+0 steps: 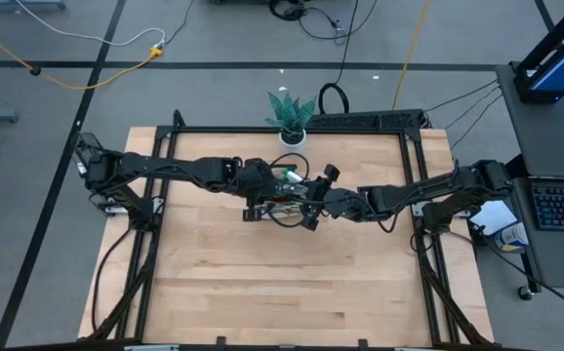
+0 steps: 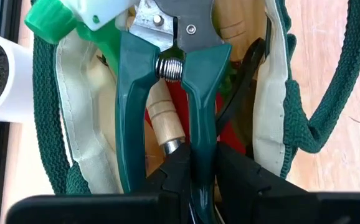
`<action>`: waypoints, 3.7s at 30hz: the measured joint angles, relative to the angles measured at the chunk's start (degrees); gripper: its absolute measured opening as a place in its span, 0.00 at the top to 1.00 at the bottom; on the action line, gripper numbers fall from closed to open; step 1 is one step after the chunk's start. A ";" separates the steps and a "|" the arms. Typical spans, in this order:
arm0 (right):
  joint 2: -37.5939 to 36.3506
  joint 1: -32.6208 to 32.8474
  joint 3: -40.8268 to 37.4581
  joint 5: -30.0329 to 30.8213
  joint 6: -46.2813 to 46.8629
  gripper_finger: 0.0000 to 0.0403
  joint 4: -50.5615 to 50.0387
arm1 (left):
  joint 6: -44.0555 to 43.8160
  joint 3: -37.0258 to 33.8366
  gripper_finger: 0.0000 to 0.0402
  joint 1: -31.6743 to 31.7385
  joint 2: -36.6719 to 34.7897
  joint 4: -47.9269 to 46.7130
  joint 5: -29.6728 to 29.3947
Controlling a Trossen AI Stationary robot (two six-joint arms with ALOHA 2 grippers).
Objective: Pick & Place Garden tools in Gardening bag
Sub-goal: Put the green shear scissors into the brown gardening bag
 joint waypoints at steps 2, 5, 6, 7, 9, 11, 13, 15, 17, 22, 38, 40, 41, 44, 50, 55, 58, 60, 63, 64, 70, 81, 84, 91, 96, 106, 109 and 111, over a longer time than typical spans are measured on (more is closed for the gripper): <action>0.00 -0.06 0.00 0.00 -0.61 0.63 0.00 | 0.00 0.00 0.82 0.00 0.00 -0.14 -0.01; 0.00 -0.69 -0.01 -0.01 -1.85 0.63 0.02 | 0.01 0.00 0.80 0.00 0.00 -0.22 -0.01; 0.00 -0.96 -0.21 0.00 -1.72 0.63 0.21 | 0.00 0.00 0.80 0.00 0.00 -0.30 -0.01; -0.03 -1.32 -0.58 0.01 -1.59 0.63 0.33 | 0.00 0.00 0.79 0.00 0.00 -0.32 -0.01; -0.07 -2.02 -1.75 0.02 -1.57 0.63 0.28 | 0.16 0.00 0.78 -0.02 0.00 -0.32 -0.06; -0.05 -2.74 -3.22 0.02 -1.29 0.63 0.39 | 0.65 0.00 0.78 -0.02 0.00 -0.32 -0.10; -0.05 -3.34 -4.53 0.00 -0.92 0.63 1.15 | 1.11 -0.03 0.78 -0.02 -0.16 -0.32 -0.21; -0.05 -3.63 -5.67 0.02 -0.88 0.63 1.64 | 0.99 -0.07 0.78 -0.04 -0.55 -0.31 -0.21; -0.04 -3.74 -6.79 0.03 -0.87 0.63 1.81 | 0.21 -0.09 0.78 -0.11 -1.56 -0.68 -0.21; -0.04 -3.74 -9.61 0.07 -4.23 0.63 7.69 | 0.09 -0.13 0.78 -0.17 -4.21 -2.79 -0.16; -0.02 -3.82 -12.46 -0.14 -14.10 0.63 18.91 | 0.20 -0.08 0.78 0.84 -6.84 14.45 0.57; -0.01 -3.81 -12.46 -0.15 -14.04 0.63 17.42 | 0.15 -0.12 0.78 0.89 -5.65 14.62 0.69; 0.00 -3.81 -12.46 -0.17 -14.03 0.63 16.89 | 0.14 -0.11 0.78 0.92 -5.09 14.66 0.68; 0.00 -3.81 -12.46 -0.17 -13.68 0.63 16.17 | 0.64 -0.11 0.78 1.01 -3.20 14.56 0.38; -0.15 -2.73 -12.46 0.01 -18.26 0.63 15.06 | 0.83 -0.10 0.78 1.01 -0.57 13.89 -0.11; -2.98 0.05 -12.45 -0.31 -28.27 0.63 13.02 | 0.12 -0.05 0.78 1.45 0.03 12.77 -0.19; -5.00 0.76 -12.46 -2.83 -32.51 0.63 9.53 | -0.44 0.00 0.78 2.07 0.20 11.86 0.05; -6.35 0.82 -12.48 -8.88 -34.90 0.63 6.63 | -0.44 0.02 0.78 2.47 0.20 11.14 0.07; -6.67 0.46 -12.46 -17.30 -36.29 0.63 6.10 | -0.96 0.02 0.78 2.74 0.18 11.07 0.06; -6.64 0.28 -12.46 -18.16 -36.51 0.63 6.09 | -1.50 0.02 0.78 2.76 -0.15 11.22 -0.01; -5.70 -3.07 -12.46 -18.10 -36.22 0.63 4.18 | -1.85 -0.15 0.78 2.29 -1.18 11.42 -0.30; -5.79 -7.05 -14.15 -24.17 -37.82 0.64 1.91 | -1.75 -0.11 0.78 1.84 -2.01 11.69 -0.23; -5.81 -7.63 -15.81 -24.09 -40.44 0.69 4.52 | -1.55 -0.11 0.78 1.84 -2.03 11.85 -0.21; -5.81 -8.57 -17.27 -24.19 -44.06 0.96 8.13 | -1.52 -0.11 0.78 1.84 -2.01 13.06 -0.21; -5.81 -8.79 -17.29 -24.22 -44.04 0.98 8.15 | -1.49 -0.11 0.78 1.84 -2.02 18.83 -0.10; -5.75 -6.94 -17.33 -24.05 -45.21 0.99 10.12 | -1.81 -0.04 0.78 2.28 1.91 29.91 16.69; -5.75 -6.16 -17.33 -24.02 -46.73 1.00 11.51 | -1.25 -0.04 0.78 2.38 4.48 33.45 16.32; -5.75 -5.86 -17.33 -24.02 -46.79 1.00 11.45 | -1.07 -0.05 0.78 2.38 6.10 36.22 16.30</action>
